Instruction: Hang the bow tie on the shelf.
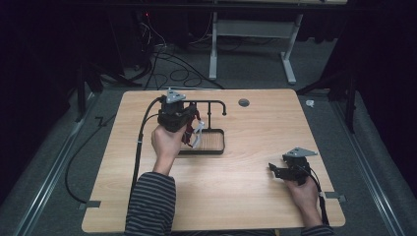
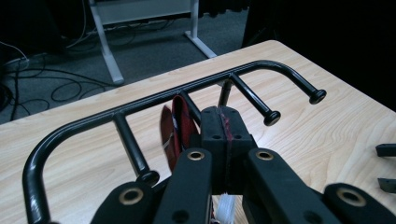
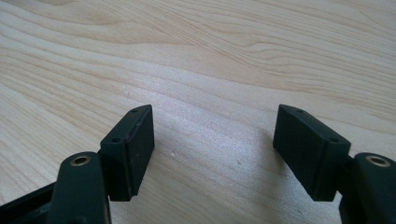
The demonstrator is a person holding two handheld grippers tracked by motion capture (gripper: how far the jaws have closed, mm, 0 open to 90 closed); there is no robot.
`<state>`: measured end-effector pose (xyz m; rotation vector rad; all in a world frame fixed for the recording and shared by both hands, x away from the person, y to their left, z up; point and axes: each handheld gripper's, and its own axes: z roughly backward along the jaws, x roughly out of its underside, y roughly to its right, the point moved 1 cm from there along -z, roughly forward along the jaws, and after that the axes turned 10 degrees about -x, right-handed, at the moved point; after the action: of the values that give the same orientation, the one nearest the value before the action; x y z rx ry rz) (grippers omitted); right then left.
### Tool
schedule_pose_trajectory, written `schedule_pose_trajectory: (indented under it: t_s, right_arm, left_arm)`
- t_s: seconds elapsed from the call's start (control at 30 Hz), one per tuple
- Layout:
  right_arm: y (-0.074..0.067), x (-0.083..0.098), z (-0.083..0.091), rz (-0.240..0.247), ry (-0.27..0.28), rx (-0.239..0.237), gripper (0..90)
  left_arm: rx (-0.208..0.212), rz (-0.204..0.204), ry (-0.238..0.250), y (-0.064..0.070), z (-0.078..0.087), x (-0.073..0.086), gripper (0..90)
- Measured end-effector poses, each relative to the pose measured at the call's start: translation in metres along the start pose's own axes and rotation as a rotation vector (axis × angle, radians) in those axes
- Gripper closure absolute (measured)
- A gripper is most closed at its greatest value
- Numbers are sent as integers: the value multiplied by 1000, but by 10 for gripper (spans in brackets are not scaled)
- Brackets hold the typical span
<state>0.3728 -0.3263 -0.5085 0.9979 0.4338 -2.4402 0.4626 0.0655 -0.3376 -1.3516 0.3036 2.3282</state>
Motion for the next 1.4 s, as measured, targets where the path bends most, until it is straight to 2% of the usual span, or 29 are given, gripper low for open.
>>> schedule_pose_trajectory:
  t_s: [0.5, 0.77, 0.97, 1.3, 1.4]
  right_arm:
    - [0, 0, 0, 3, 0, -1, 302]
    - [0, 0, 0, 3, 0, -1, 302]
    - [0, 0, 0, 2, -1, -1, 302]
    - [0, 0, 0, 2, -1, 0, 302]
    - [0, 0, 0, 3, 0, 1, 302]
  left_arm:
    - [-43, 19, -18, -8, -9, 3, 894]
    - [-39, 23, -11, -9, -8, 6, 850]
    - [-56, 1, -1, -9, 1, 7, 818]
    - [-50, 2, 16, -12, 15, 15, 796]
    - [-50, -10, 15, -12, 20, 18, 788]
